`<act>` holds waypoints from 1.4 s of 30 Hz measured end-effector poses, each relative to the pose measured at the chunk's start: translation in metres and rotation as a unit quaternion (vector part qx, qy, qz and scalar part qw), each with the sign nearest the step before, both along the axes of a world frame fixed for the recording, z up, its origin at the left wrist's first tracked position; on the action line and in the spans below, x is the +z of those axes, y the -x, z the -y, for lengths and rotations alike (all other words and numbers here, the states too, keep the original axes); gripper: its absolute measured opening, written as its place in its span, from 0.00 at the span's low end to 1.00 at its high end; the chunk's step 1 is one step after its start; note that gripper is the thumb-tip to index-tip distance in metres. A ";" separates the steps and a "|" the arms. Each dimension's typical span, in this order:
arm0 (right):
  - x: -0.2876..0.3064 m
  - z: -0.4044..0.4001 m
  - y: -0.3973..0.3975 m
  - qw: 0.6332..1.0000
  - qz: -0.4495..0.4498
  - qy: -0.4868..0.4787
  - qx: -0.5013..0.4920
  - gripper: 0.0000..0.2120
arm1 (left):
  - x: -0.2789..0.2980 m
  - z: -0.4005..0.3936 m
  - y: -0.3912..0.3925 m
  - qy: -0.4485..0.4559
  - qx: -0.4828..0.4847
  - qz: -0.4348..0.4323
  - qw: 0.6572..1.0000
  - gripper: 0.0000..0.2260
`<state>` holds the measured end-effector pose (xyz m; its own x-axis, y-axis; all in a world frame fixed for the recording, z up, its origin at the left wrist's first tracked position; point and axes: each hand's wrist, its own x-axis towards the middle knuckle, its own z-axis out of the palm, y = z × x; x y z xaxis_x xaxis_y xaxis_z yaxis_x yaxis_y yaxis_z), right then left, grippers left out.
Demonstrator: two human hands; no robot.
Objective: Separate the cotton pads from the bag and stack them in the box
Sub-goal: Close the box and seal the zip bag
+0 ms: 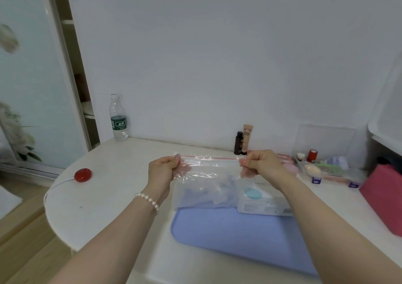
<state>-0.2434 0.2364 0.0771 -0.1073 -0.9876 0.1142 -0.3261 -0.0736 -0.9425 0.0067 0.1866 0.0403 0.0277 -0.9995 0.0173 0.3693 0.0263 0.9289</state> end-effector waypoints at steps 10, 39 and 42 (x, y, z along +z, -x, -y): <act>0.057 0.011 -0.045 0.929 -0.355 -0.038 0.097 0.18 | 0.004 -0.009 0.014 0.025 -0.021 0.002 0.999 0.08; 0.034 0.039 -0.084 0.936 -0.308 -0.026 0.167 0.09 | 0.013 -0.015 0.005 0.048 -0.018 0.080 0.996 0.09; 0.033 0.038 -0.080 0.935 -0.315 -0.026 0.162 0.07 | 0.014 -0.015 0.006 0.047 -0.013 0.081 0.995 0.08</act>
<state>-0.1632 0.1981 0.1103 0.2710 -0.9626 0.0050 -0.7865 -0.2244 -0.5754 0.0004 0.2016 0.0542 -0.0092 -0.9936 0.1129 0.2157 0.1082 0.9704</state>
